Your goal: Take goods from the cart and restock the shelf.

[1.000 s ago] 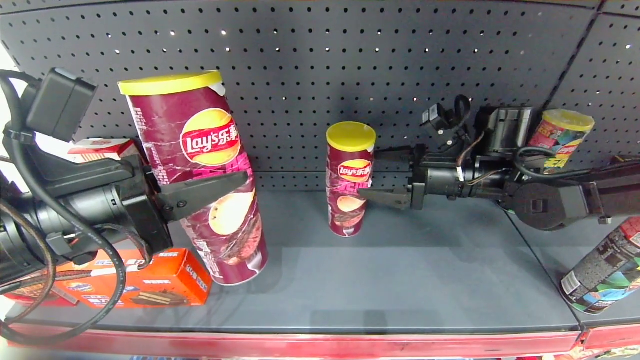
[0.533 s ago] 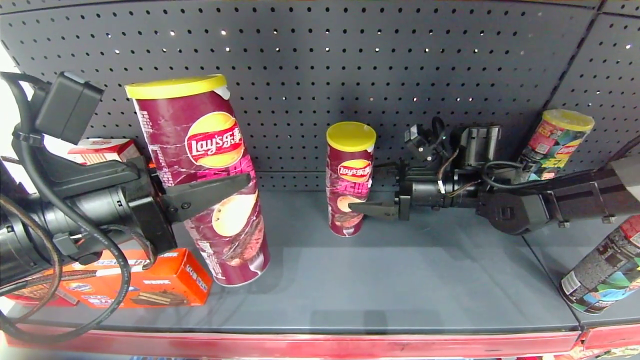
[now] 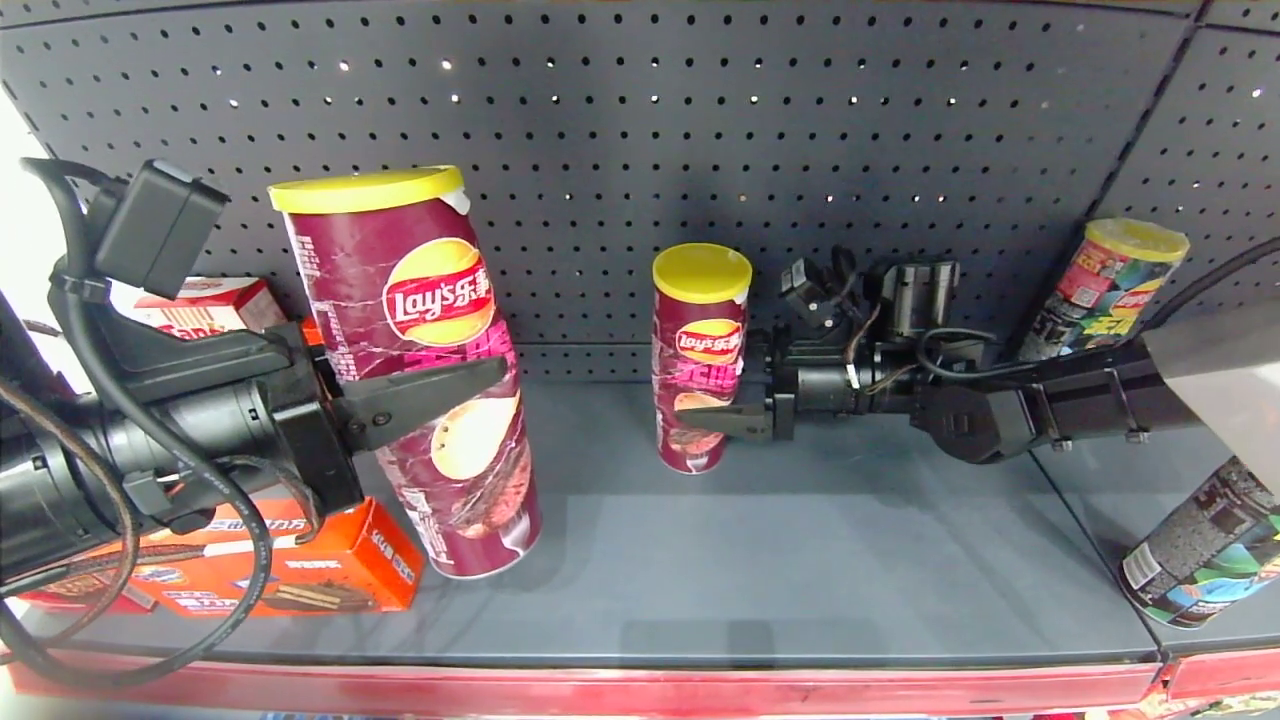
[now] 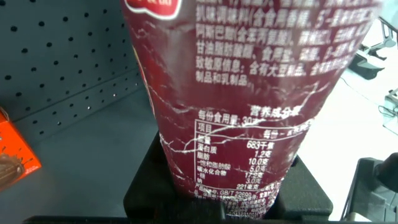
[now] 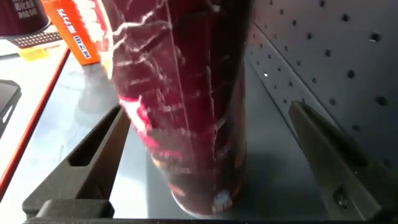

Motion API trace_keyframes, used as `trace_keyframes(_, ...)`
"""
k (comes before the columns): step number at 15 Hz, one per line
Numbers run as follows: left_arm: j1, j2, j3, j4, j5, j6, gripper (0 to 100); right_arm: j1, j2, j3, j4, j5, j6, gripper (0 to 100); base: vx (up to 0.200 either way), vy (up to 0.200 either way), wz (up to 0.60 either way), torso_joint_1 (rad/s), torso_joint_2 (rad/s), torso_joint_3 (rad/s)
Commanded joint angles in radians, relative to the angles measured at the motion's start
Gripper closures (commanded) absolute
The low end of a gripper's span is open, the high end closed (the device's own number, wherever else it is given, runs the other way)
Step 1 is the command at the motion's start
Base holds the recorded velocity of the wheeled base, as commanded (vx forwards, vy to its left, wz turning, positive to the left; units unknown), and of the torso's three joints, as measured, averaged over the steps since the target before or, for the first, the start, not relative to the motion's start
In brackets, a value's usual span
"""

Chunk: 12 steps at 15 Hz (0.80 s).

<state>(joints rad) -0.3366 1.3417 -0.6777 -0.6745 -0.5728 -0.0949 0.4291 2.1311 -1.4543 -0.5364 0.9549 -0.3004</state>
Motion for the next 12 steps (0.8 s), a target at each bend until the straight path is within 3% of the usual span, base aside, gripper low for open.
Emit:
trace_keyframes(1,0.001,0.002,0.001,0.001,0.001,0.0,100,0.008,0.018,-0.02,-0.004,0.001,0.009,0,0.0,0.0,0.0,0.0,0.0,0.0)
trace_keyframes(6,0.001,0.014,0.003,0.003,0.001,0.0,100,0.014,0.05,-0.032,-0.031,0.068,0.02,0,0.0,0.0,0.0,0.0,0.0,0.0)
trace_keyframes(7,0.002,0.014,0.003,0.003,0.001,0.0,100,0.017,0.05,-0.031,-0.034,0.068,0.021,100,0.0,0.0,0.0,0.0,0.0,0.0)
trace_keyframes(12,0.002,0.03,0.001,-0.004,0.001,0.001,100,0.02,0.043,-0.021,-0.036,0.067,0.021,100,0.0,0.0,0.0,0.0,0.0,0.0)
